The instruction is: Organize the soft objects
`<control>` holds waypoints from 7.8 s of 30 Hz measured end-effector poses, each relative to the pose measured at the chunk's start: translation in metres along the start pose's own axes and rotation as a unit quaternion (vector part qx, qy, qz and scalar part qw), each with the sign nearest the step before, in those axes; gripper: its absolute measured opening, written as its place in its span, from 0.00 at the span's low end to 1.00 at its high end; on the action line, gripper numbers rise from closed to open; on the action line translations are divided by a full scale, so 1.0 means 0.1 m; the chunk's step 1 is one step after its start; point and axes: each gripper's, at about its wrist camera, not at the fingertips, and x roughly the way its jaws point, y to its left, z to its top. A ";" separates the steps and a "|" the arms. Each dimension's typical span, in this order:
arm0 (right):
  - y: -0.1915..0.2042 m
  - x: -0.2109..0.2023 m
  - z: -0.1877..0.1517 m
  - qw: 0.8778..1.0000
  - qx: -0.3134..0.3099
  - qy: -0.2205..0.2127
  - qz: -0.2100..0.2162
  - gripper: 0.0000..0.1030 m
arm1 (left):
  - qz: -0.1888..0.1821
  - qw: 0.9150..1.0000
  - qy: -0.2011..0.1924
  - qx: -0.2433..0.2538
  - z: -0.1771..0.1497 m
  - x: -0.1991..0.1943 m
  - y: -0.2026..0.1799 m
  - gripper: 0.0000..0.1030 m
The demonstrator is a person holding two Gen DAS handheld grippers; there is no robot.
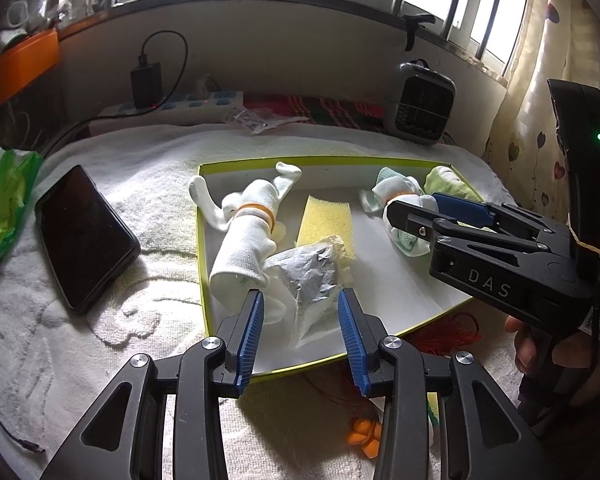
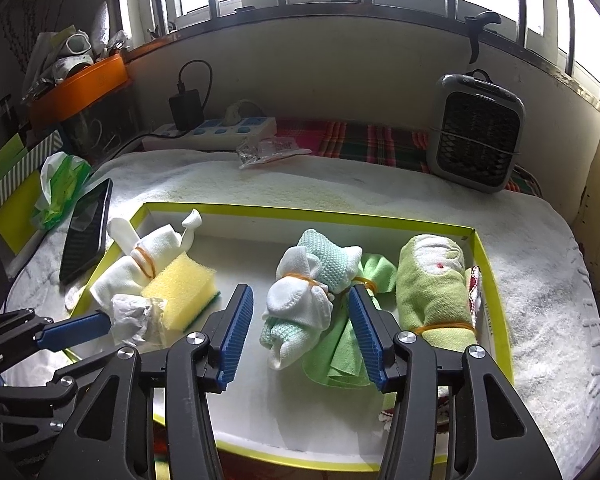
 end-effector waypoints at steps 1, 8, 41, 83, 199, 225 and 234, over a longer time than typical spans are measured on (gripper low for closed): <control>0.01 -0.01 0.00 1.000 0.000 0.000 0.000 0.49 | 0.000 1.000 0.000 0.000 0.00 0.00 0.00 0.36; 0.02 -0.03 -0.01 1.000 0.000 -0.003 -0.001 0.50 | 0.001 1.000 -0.003 -0.001 -0.02 -0.04 -0.01 0.36; 0.18 -0.71 -0.50 0.999 0.017 -0.021 0.043 0.50 | -0.015 0.999 -0.031 -0.029 -0.30 -0.48 0.05 0.36; 0.23 -0.56 -0.91 0.980 0.082 0.044 0.175 0.33 | -0.031 0.998 -0.008 -0.055 -0.55 -0.43 0.21 0.36; -0.06 -1.21 -1.21 0.988 0.101 -0.021 0.119 0.27 | -0.055 0.997 -0.049 0.024 -0.53 -0.74 -0.48 0.15; -0.06 -1.31 -0.74 0.992 0.066 -0.058 0.091 0.27 | -0.077 0.995 -0.064 0.019 -0.11 -0.81 -0.33 0.15; -0.13 -1.09 -0.52 0.994 0.063 -0.048 0.079 0.27 | -0.083 0.995 -0.054 0.020 0.08 -0.60 -0.33 0.15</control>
